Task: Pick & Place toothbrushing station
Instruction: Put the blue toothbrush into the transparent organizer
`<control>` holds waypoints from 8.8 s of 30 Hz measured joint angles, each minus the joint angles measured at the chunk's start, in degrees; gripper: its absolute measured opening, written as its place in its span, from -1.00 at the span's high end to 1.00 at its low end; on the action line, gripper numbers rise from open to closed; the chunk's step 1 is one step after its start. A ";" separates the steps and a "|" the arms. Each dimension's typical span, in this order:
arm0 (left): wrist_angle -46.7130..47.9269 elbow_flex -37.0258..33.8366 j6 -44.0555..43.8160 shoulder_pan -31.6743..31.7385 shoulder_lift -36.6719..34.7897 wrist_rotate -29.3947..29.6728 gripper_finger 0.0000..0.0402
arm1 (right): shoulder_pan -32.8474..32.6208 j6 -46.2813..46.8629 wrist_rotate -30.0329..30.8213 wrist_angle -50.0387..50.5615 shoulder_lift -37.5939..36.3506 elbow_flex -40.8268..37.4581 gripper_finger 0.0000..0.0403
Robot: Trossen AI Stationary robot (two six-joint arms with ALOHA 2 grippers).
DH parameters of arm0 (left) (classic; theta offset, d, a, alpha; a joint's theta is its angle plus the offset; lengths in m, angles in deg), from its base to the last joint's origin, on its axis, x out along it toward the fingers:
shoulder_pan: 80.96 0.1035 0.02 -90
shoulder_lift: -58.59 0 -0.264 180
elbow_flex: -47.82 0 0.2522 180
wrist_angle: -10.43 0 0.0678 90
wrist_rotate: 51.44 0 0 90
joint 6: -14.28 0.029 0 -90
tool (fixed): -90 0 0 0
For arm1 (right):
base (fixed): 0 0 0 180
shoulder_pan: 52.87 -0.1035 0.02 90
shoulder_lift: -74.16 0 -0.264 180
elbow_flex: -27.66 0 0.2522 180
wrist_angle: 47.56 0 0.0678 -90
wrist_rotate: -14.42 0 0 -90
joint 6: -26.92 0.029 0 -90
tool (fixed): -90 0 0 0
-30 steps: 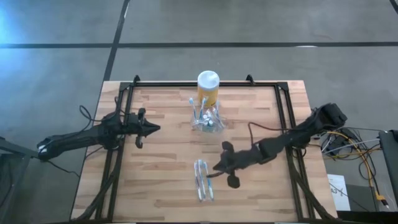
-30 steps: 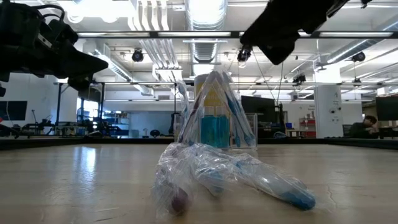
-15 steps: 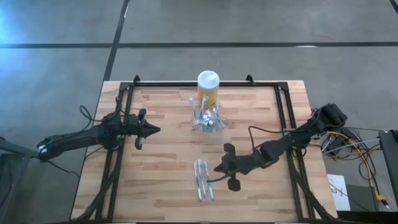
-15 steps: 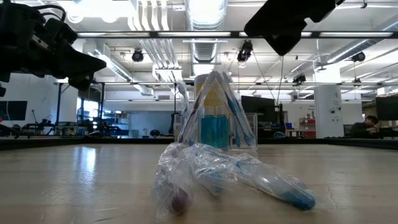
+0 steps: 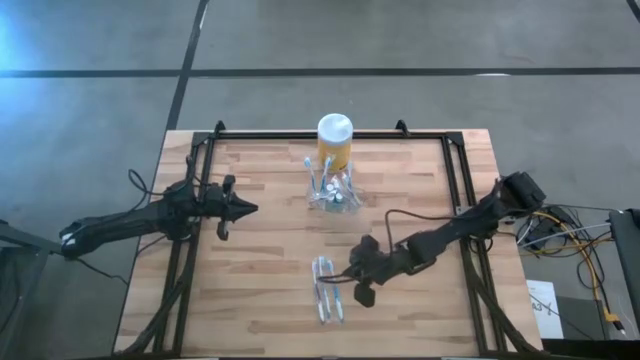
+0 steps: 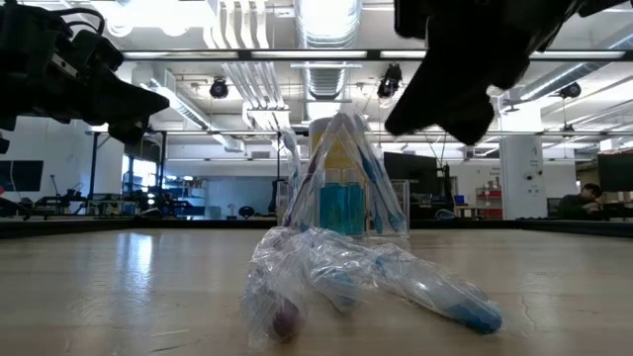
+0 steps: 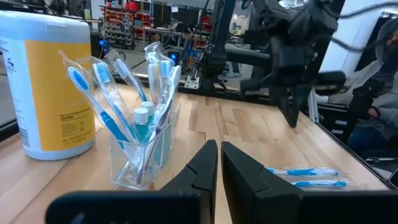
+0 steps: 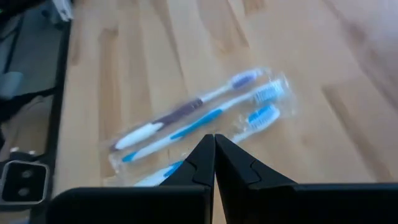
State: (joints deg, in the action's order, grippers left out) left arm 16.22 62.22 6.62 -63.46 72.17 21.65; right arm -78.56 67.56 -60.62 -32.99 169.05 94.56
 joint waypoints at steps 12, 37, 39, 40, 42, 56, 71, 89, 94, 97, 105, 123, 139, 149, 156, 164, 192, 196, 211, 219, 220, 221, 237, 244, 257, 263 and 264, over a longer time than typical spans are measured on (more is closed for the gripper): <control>0.50 0.00 -1.61 0.00 0.05 -0.02 0.87 | 0.97 11.30 -0.62 29.17 13.89 20.08 0.90; 1.62 -0.02 -1.50 -0.04 0.04 -0.37 0.87 | 3.45 12.86 -3.94 37.83 25.96 33.73 0.04; 1.61 -0.02 -1.51 -0.04 0.04 -0.38 0.87 | 3.41 12.86 -4.15 38.21 26.30 33.36 0.04; 1.62 -0.02 -1.51 -0.04 0.04 -0.38 0.87 | 3.42 12.96 -4.29 37.82 26.54 33.14 0.04; 1.62 -0.02 -1.51 -0.04 0.04 -0.39 0.87 | 3.60 12.97 -4.52 37.37 27.06 32.82 0.04; 1.59 -0.02 -1.60 -0.04 0.07 -0.39 0.87 | 4.04 5.55 -6.01 38.71 28.24 31.30 0.45; 1.51 -0.02 -0.79 -0.04 0.07 -0.39 0.87 | 3.37 2.12 -1.18 45.25 24.30 30.56 0.93; -16.91 -0.17 -1.39 -4.60 2.96 -3.33 0.87 | 2.84 -45.60 15.08 -12.09 -1.91 12.83 0.94; -21.73 -0.20 0.12 -8.33 6.04 -0.55 0.85 | 8.56 -49.62 5.43 -39.09 -3.43 -0.65 0.94; -22.09 -0.14 1.80 -10.30 8.64 3.59 0.73 | 11.55 -49.65 1.04 -47.48 -2.08 -3.68 0.94; -22.04 4.57 1.69 -12.76 17.74 10.31 0.10 | 15.10 -49.79 -0.03 -49.56 1.96 -2.75 0.94; -32.02 20.64 0.43 -14.45 43.92 5.81 -0.25 | 15.62 -52.86 1.39 -49.34 4.35 0.71 0.94; -31.72 28.35 0.44 -14.71 57.48 5.55 -0.25 | 15.82 -53.00 3.20 -47.19 4.39 0.48 0.94; -32.15 28.28 1.92 -14.71 56.76 0.05 0.07 | 15.95 -52.64 3.18 -46.00 4.41 0.50 0.94; -31.93 29.43 2.00 -14.67 57.48 -1.42 0.85 | 15.98 -52.62 3.00 -46.02 4.46 0.75 0.94; -30.53 28.98 3.72 -14.71 56.85 -1.62 0.84 | 15.92 -52.62 3.03 -45.80 3.93 0.75 0.94; -5.94 18.49 9.44 -13.75 16.64 7.13 0.85 | 19.04 -36.78 -4.97 -27.49 -48.13 -27.30 0.96; -5.95 18.25 9.44 -13.55 17.06 7.17 0.85 | 21.76 -34.75 -7.72 -31.85 -56.06 -34.56 0.96; -9.73 17.75 13.11 -12.46 21.65 5.88 0.85 | 22.75 -33.51 -7.62 -47.28 -64.40 -52.59 0.96; -29.77 17.89 13.64 -9.86 35.84 6.35 0.85 | 22.71 -35.92 -7.31 -47.06 -63.89 -52.62 0.96; -33.07 18.08 13.64 -8.97 38.24 5.89 0.85 | 22.71 -36.11 -7.31 -47.05 -63.88 -52.62 0.96; -35.87 18.48 13.64 -7.97 40.78 5.28 0.85 | 22.71 -36.38 -7.31 -47.01 -63.87 -52.62 0.96; -60.95 24.18 2.05 2.75 71.34 0.32 0.85 | 22.60 -35.11 -7.44 -44.32 -60.41 -52.62 0.96; -61.64 26.09 1.12 3.02 77.03 4.89 0.85 | 22.60 -36.53 -6.85 -46.48 -58.92 -52.62 0.96; -62.06 26.32 1.36 3.02 85.07 8.90 0.86 | 22.60 -36.24 -5.76 -46.31 -58.34 -52.62 0.96; -63.19 26.35 1.23 3.04 87.24 8.87 0.86 | 22.60 -36.10 -5.78 -46.05 -57.65 -52.62 0.96; -63.39 26.36 1.20 3.05 87.54 8.87 0.86 | 22.60 -36.10 -5.78 -46.03 -57.45 -52.62 0.96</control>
State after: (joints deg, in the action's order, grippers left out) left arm -47.17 88.58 7.82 -60.41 159.71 30.53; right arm -55.96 31.46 -66.41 -79.02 111.60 41.94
